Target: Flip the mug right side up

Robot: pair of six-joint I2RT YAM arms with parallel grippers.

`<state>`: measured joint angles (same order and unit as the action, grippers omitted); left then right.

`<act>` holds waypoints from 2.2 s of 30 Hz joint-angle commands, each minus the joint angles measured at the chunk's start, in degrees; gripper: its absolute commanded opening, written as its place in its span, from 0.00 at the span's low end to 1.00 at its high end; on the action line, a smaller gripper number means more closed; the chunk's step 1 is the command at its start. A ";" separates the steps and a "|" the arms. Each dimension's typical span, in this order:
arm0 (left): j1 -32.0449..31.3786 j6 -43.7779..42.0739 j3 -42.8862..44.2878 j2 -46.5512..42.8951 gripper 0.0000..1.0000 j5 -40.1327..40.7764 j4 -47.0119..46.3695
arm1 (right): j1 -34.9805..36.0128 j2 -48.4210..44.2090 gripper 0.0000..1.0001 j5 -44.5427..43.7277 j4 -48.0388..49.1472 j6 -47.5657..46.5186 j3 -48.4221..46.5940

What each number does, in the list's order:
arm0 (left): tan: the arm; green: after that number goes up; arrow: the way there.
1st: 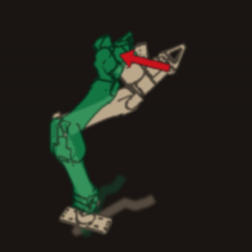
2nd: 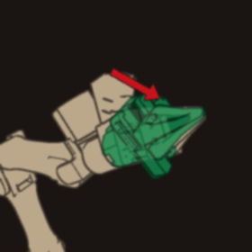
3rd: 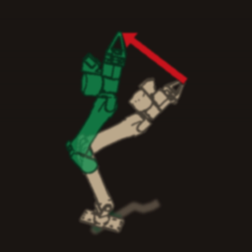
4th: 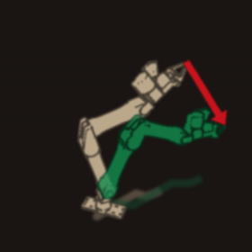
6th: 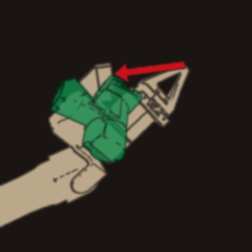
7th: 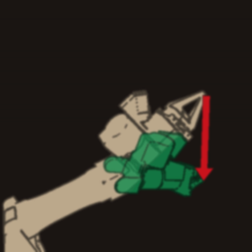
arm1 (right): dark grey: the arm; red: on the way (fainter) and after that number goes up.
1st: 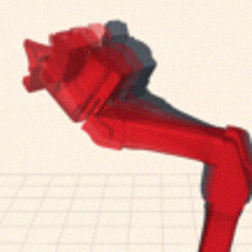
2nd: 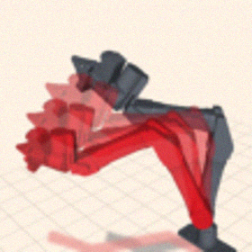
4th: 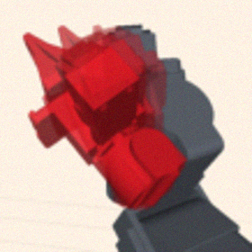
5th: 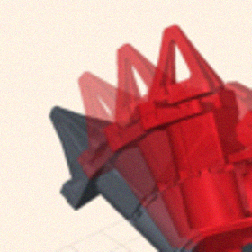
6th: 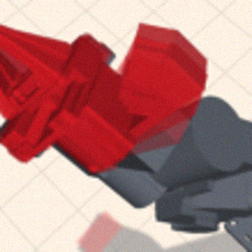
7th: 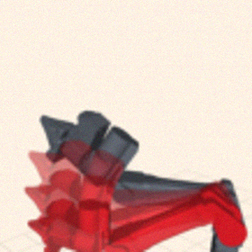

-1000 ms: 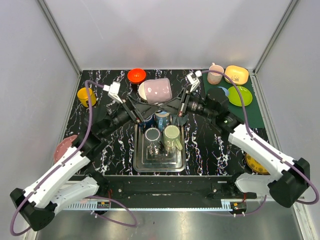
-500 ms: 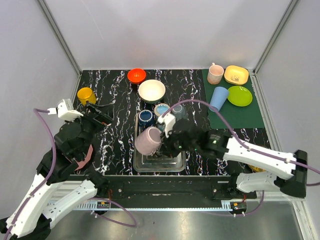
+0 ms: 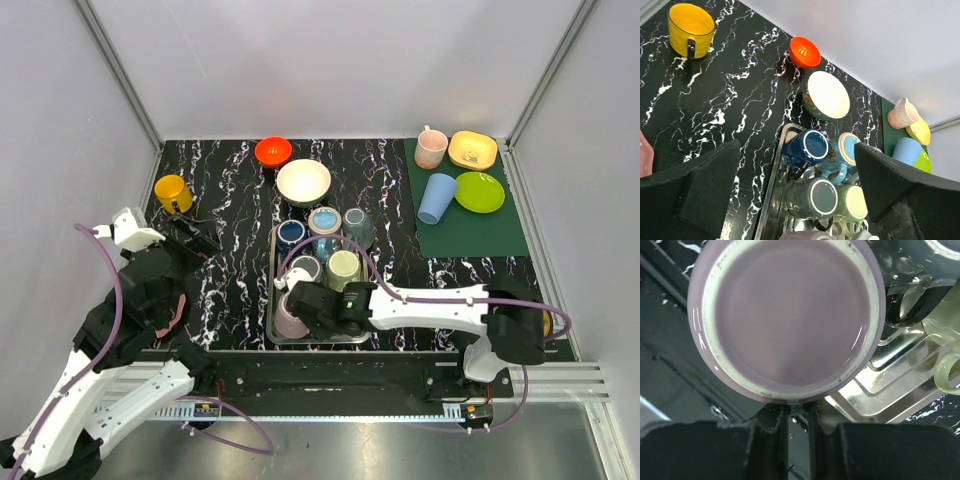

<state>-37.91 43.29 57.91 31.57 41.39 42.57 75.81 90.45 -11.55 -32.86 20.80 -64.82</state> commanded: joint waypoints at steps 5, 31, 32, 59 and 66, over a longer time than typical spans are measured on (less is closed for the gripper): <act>0.12 -1.45 -1.13 -0.99 0.99 4.49 0.76 | 0.04 6.74 0.00 -8.04 4.65 3.46 -5.32; 18.28 -7.68 -0.43 19.01 0.99 -8.92 -6.88 | 3.74 -20.65 0.70 -18.31 -1.76 -1.01 -13.23; 21.62 -8.04 0.01 21.40 0.99 -14.96 -6.88 | 2.95 -21.63 0.71 -20.68 -2.03 -1.37 -13.06; 52.24 -27.46 26.28 78.20 0.72 -34.97 -23.85 | -12.44 -37.99 0.75 -22.99 8.43 -7.79 6.54; 52.32 -28.52 29.81 82.59 0.62 -35.23 -21.91 | -13.85 -36.32 0.75 -21.67 8.52 -7.17 6.63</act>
<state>14.28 16.45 85.60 112.46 6.85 20.84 63.02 53.52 -34.35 -26.68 13.28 -58.41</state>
